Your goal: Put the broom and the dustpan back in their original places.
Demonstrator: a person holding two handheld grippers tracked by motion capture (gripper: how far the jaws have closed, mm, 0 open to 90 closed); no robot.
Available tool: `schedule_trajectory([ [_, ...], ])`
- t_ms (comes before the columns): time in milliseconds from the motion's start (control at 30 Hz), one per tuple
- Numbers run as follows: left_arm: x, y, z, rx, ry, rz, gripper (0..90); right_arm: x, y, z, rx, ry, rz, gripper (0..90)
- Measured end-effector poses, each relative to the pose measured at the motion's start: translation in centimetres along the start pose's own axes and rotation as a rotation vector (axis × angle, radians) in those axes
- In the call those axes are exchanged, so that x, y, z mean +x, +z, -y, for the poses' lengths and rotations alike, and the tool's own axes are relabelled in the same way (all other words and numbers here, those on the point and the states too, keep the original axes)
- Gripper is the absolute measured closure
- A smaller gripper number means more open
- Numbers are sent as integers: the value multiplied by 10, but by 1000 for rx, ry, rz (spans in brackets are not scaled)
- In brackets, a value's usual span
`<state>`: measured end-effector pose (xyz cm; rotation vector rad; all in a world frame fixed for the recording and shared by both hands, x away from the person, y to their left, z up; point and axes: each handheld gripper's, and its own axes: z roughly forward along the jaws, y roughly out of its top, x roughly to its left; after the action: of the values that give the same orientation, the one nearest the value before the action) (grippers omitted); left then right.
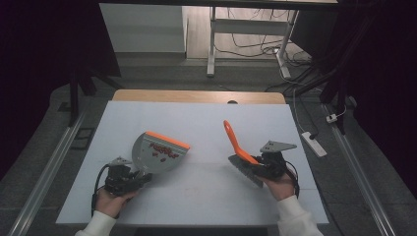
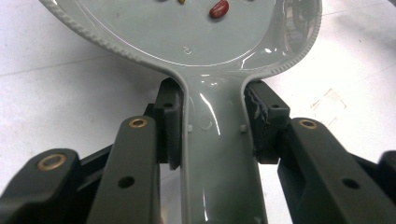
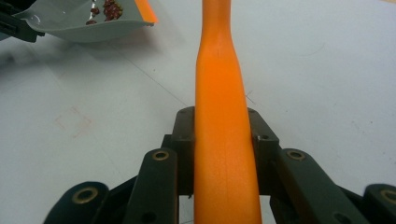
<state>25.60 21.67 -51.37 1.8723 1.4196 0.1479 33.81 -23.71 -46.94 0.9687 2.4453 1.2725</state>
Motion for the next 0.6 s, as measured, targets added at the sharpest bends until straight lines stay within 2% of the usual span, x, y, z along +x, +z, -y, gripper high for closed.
schedule_trajectory([
  [233, 0, 1, 3, -4, -21, -16, 617, 0, -2, 3, 9, 6, -3, 700],
  [600, 4, 1, 6, -21, -69, -75, 617, 3, -5, 9, 18, 12, -7, 700],
])
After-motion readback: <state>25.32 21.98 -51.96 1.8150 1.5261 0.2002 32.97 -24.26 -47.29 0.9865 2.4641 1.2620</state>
